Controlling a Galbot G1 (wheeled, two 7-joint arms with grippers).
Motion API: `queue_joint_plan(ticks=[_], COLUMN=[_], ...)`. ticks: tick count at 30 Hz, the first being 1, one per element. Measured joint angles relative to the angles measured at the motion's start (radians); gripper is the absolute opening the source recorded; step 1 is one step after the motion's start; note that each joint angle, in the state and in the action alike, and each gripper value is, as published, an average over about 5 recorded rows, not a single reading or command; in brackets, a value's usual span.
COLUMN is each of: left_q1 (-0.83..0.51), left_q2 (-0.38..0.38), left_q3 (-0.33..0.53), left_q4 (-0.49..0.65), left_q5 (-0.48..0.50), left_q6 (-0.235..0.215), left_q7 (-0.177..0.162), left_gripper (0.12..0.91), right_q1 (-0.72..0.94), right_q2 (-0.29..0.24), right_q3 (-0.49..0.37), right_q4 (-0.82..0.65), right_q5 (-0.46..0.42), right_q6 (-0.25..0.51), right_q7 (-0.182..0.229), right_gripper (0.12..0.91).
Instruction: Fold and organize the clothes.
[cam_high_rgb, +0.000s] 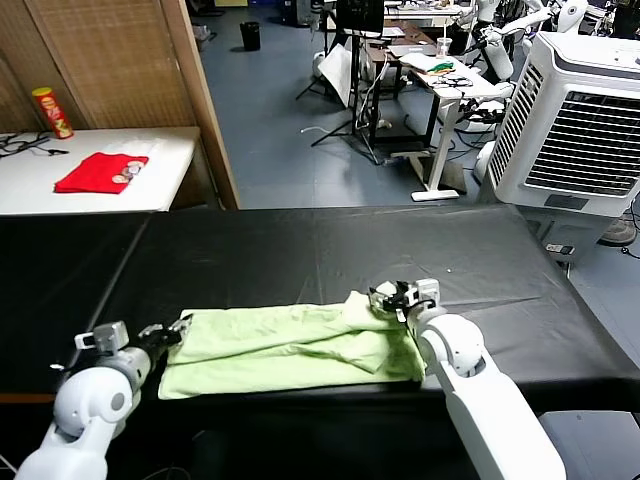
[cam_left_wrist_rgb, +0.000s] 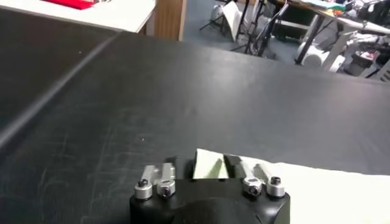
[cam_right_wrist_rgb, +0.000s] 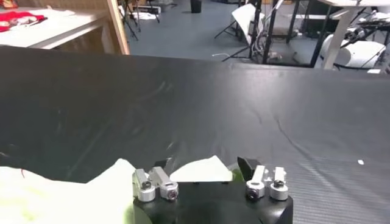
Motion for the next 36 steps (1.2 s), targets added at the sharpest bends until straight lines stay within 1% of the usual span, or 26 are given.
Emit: queue_joint_plan(ticks=[2,4,7,9,10,13,16,19,22,24,26,27,28,29,30,31,32,33,34,35,36], left_q1=[0.000,0.001,0.005,0.007,0.008,0.010,0.007,0.006,0.011,0.015,0.018,0.019,0.019,0.020,0.020,0.022,0.024,0.028,0.032,0.038,0.044], left_q2=[-0.007,-0.013,-0.021,-0.027,-0.030,-0.040,-0.046,-0.048,-0.047,-0.045,-0.041,-0.039,-0.036,-0.034,-0.031,-0.028,-0.024,-0.021,-0.019,-0.017,-0.016], left_q3=[0.000,0.000,0.001,0.004,0.007,0.015,0.021,0.023,0.021,0.018,0.014,0.012,0.009,0.006,0.003,-0.001,-0.005,-0.010,-0.016,-0.021,-0.028], left_q4=[0.009,0.014,0.015,0.017,0.018,0.021,0.019,0.015,0.006,-0.001,-0.009,-0.013,-0.016,-0.019,-0.022,-0.025,-0.028,-0.031,-0.036,-0.040,-0.046], left_q5=[0.001,0.004,0.021,0.053,0.078,0.174,0.262,0.312,0.325,0.328,0.330,0.329,0.328,0.326,0.323,0.318,0.313,0.307,0.301,0.293,0.283], left_q6=[-0.003,-0.007,-0.025,-0.048,-0.062,-0.101,-0.126,-0.141,-0.145,-0.152,-0.160,-0.164,-0.165,-0.166,-0.167,-0.167,-0.168,-0.169,-0.171,-0.172,-0.173], left_q7=[0.003,0.005,0.011,0.022,0.028,0.042,0.044,0.045,0.053,0.062,0.071,0.074,0.075,0.076,0.076,0.076,0.076,0.076,0.075,0.075,0.076], left_gripper=[0.204,0.152,0.129,0.128,0.127,0.127,0.127,0.127,0.127,0.127,0.134,0.153,0.188,0.224,0.272,0.338,0.388,0.438,0.506,0.556,0.606], right_q1=[-0.006,-0.013,-0.026,-0.037,-0.044,-0.064,-0.083,-0.099,-0.114,-0.123,-0.134,-0.140,-0.146,-0.153,-0.161,-0.170,-0.179,-0.190,-0.201,-0.213,-0.225], right_q2=[0.004,0.010,0.020,0.029,0.035,0.054,0.073,0.084,0.087,0.085,0.081,0.078,0.075,0.071,0.066,0.062,0.056,0.050,0.045,0.039,0.034], right_q3=[0.002,0.005,0.010,0.015,0.018,0.027,0.034,0.040,0.047,0.054,0.061,0.064,0.068,0.071,0.075,0.079,0.084,0.088,0.093,0.098,0.103], right_q4=[0.002,0.006,0.015,0.019,0.020,0.025,0.032,0.039,0.050,0.061,0.075,0.084,0.095,0.106,0.118,0.132,0.147,0.163,0.179,0.196,0.213], right_q5=[-0.005,-0.012,-0.037,-0.061,-0.073,-0.104,-0.128,-0.142,-0.144,-0.144,-0.144,-0.144,-0.144,-0.144,-0.144,-0.144,-0.144,-0.144,-0.144,-0.144,-0.144], right_q6=[0.005,0.019,0.053,0.077,0.088,0.107,0.115,0.121,0.123,0.126,0.132,0.136,0.140,0.143,0.145,0.148,0.150,0.152,0.154,0.155,0.156], right_q7=[0.003,0.013,0.040,0.061,0.072,0.105,0.124,0.124,0.110,0.094,0.077,0.069,0.062,0.056,0.051,0.047,0.043,0.039,0.036,0.034,0.032], right_gripper=[0.445,0.361,0.235,0.169,0.148,0.124,0.122,0.122,0.135,0.181,0.270,0.320,0.370,0.437,0.487,0.537,0.604,0.654,0.695,0.738,0.766])
